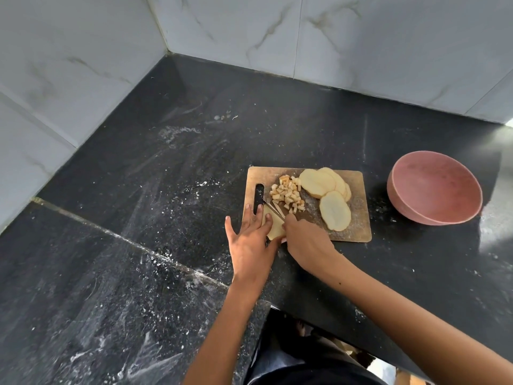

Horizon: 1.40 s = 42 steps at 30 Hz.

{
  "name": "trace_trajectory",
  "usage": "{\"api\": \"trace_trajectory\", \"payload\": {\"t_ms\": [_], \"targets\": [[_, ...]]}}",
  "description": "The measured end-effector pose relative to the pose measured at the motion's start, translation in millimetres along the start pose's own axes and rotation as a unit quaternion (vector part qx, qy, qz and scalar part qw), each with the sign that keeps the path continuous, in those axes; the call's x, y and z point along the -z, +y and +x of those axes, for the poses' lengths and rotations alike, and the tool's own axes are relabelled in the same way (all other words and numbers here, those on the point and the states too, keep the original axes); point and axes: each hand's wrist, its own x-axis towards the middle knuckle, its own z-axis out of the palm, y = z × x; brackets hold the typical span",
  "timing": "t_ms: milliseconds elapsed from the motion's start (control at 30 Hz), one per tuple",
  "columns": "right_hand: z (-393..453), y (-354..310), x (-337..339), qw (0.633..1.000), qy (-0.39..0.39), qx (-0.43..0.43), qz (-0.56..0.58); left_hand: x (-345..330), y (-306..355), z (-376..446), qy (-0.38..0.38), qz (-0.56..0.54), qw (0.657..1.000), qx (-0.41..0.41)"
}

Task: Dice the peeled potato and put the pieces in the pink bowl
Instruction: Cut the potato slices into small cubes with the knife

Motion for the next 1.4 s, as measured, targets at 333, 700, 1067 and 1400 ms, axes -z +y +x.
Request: {"api": "trace_trajectory", "payload": {"t_ms": [333, 700, 1067, 1400], "targets": [[-47.4, 39.1, -10.0, 0.996, -0.081, -0.041, 0.014, -10.6, -7.3, 0.2, 0.038, -0.001, 0.999, -0.013], [-50.8, 56.3, -0.4, 0.987, -0.018, 0.005, 0.159, -19.6, -10.2, -2.0, 0.102, 0.036, 0.994, -0.026], [-21.5, 27.6, -2.1, 0.996, 0.053, 0.041, 0.056, -15.7, -14.5, -3.3, 0.105, 0.005, 0.993, -0.056], [-12.4, 16.4, -5.8, 0.997, 0.057, 0.039, 0.032, -15.6, -8.7, -2.2, 0.08, 0.042, 0.996, -0.023]]}}
